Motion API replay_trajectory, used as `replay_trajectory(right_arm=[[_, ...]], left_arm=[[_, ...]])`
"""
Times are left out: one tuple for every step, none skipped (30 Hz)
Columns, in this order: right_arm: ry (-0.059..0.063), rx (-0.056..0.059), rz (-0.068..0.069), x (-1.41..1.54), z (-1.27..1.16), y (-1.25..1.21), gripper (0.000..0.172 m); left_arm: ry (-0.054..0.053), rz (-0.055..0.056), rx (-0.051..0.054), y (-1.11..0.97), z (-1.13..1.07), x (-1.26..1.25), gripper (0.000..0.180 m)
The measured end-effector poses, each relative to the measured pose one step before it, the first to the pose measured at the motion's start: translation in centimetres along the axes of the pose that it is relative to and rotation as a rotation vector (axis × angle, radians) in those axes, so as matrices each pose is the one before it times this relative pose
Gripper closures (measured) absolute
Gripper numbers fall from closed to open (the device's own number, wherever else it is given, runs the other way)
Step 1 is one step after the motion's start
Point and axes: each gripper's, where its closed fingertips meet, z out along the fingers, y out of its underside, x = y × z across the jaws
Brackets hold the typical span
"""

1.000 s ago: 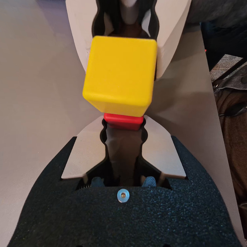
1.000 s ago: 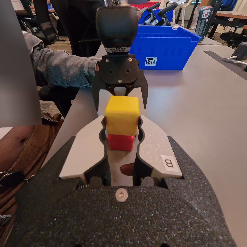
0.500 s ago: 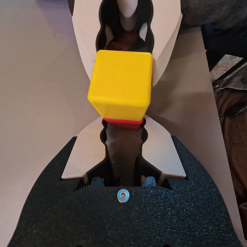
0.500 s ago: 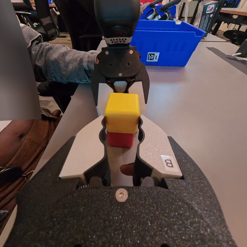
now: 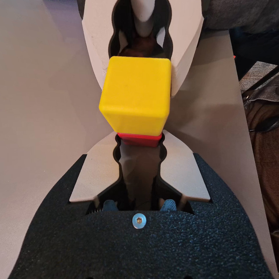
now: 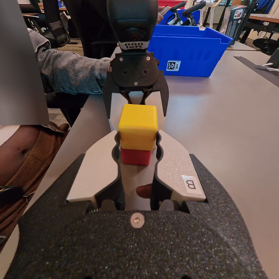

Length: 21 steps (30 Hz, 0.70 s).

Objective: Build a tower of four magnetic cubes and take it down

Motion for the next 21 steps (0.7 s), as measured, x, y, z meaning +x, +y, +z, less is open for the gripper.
replay_trajectory(right_arm=[[0.0002,0.0018,-0.0013,0.007,-0.005,-0.008,0.126],[-0.0006,0.0036,-0.0004,0.014,-0.010,-0.026,0.126],[-0.0023,0.0130,0.0041,0.003,-0.023,-0.157,0.118],[-0.0013,0.0226,0.0122,0.059,-0.086,-0.309,0.108],[-0.0011,0.0237,0.0173,0.088,-0.124,-0.311,0.100],[0.0009,0.0180,0.0173,0.126,-0.137,-0.201,0.093],[0.0041,0.0118,0.0127,0.151,-0.111,-0.109,0.086],[0.0075,0.0122,0.0069,0.152,-0.121,-0.134,0.079],[0.0082,0.0152,0.0027,0.139,-0.122,-0.180,0.074],[0.0071,0.0161,0.0016,0.115,-0.140,-0.190,0.070],[0.0087,0.0155,0.0028,0.145,-0.141,-0.177,0.066],[0.0106,0.0132,0.0032,0.173,-0.134,-0.155,0.064],[0.0101,0.0092,-0.0008,0.133,-0.131,-0.117,0.063],[0.0154,0.0046,-0.0076,0.186,-0.119,-0.061,0.063],[0.0189,0.0014,-0.0129,0.227,-0.102,-0.025,0.063],[0.0152,0.0014,-0.0112,0.175,-0.094,-0.027,0.063],[0.0085,0.0028,-0.0054,0.088,-0.061,-0.037,0.063],[0.0043,0.0028,-0.0017,0.039,-0.047,-0.060,0.063],[0.0024,0.0015,-0.0015,0.008,-0.029,-0.035,0.063],[0.0018,-0.0007,-0.0025,-0.014,-0.019,0.000,0.064],[0.0015,-0.0024,-0.0036,-0.044,-0.012,0.011,0.064]], left_arm=[[-0.0004,0.0005,-0.0002,-0.003,0.004,-0.003,0.131],[0.0026,0.0030,-0.0031,0.042,0.020,0.054,0.131],[0.0023,0.0039,-0.0098,0.124,0.082,0.054,0.129],[-0.0052,-0.0023,0.0022,-0.024,-0.003,-0.078,0.123],[0.0072,-0.0002,-0.0053,0.066,0.042,0.071,0.114],[0.0017,-0.0013,-0.0038,0.053,0.030,0.002,0.104],[0.0038,-0.0023,-0.0009,0.013,0.009,0.023,0.095],[-0.0021,-0.0048,0.0039,-0.041,-0.039,-0.082,0.086],[-0.0060,-0.0064,0.0121,-0.129,-0.107,-0.123,0.077],[-0.0082,-0.0071,0.0220,-0.231,-0.210,-0.163,0.068],[-0.0097,-0.0079,0.0322,-0.344,-0.302,-0.177,0.062],[-0.0141,-0.0106,0.0414,-0.434,-0.419,-0.246,0.056],[-0.0144,-0.0147,0.0480,-0.498,-0.556,-0.237,0.051],[-0.0089,-0.0215,0.0484,-0.555,-0.729,-0.149,0.048],[-0.0122,-0.0257,0.0397,-0.558,-0.897,-0.197,0.048],[-0.0214,-0.0215,0.0294,-0.607,-1.091,-0.307,0.049],[-0.0231,-0.0092,0.0289,-0.809,-1.329,-0.265,0.050],[-0.0322,-0.0026,0.0324,-1.153,-1.603,-0.338,0.052],[-0.0418,0.0004,0.0350,-1.454,-1.848,-0.476,0.055],[-0.0452,0.0035,0.0387,-1.664,-2.069,-0.626,0.060],[-0.0516,-0.0010,0.0417,-1.750,-2.211,-0.889,0.064]])
